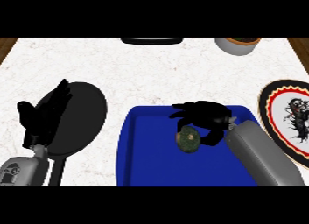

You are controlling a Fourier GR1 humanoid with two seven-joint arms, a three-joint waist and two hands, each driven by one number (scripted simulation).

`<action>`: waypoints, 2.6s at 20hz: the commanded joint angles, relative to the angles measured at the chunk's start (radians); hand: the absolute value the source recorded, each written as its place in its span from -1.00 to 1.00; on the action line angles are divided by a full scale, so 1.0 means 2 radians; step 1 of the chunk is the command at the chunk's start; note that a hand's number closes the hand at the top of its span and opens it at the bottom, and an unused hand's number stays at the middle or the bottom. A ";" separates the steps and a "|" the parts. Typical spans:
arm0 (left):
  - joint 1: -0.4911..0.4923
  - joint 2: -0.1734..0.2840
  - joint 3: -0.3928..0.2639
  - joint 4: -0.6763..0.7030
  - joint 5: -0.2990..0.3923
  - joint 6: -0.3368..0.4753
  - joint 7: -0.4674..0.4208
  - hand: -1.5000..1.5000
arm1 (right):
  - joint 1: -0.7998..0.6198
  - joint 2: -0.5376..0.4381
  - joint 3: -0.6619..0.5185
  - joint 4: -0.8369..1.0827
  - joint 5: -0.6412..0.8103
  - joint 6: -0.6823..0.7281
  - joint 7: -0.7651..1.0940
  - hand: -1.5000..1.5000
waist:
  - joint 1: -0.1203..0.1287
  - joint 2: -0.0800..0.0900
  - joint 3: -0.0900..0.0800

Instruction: Pick the squash from the tray and place it in the plate

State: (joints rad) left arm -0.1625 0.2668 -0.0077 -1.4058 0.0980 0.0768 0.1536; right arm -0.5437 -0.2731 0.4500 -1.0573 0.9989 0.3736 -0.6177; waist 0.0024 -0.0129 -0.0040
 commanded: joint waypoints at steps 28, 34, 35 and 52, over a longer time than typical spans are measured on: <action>0.013 0.003 0.034 -0.009 0.003 -0.007 0.007 0.00 | 0.455 -0.080 -0.326 -0.519 -0.261 -0.131 0.036 1.00 | -0.024 0.004 0.001; 0.020 -0.008 0.014 -0.029 -0.009 -0.015 0.013 0.00 | 0.418 -0.091 -0.414 -0.467 -0.354 -0.078 0.095 1.00 | -0.003 0.006 0.002; 0.001 -0.020 0.015 0.030 -0.023 -0.009 -0.033 0.00 | 0.397 -0.083 -0.400 -0.415 -0.352 -0.083 0.088 1.00 | -0.004 0.008 0.002; -0.007 -0.021 0.021 -0.020 -0.019 -0.022 0.022 0.00 | 0.152 -0.225 -0.405 0.049 -0.224 -0.097 -0.034 1.00 | 0.016 0.010 0.003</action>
State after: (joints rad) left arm -0.1747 0.2292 0.0368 -1.4116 0.0573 0.0309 0.1676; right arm -0.1315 -0.6468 -0.3787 -1.1787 0.5024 0.1497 -0.6360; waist 0.0187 0.0046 0.0014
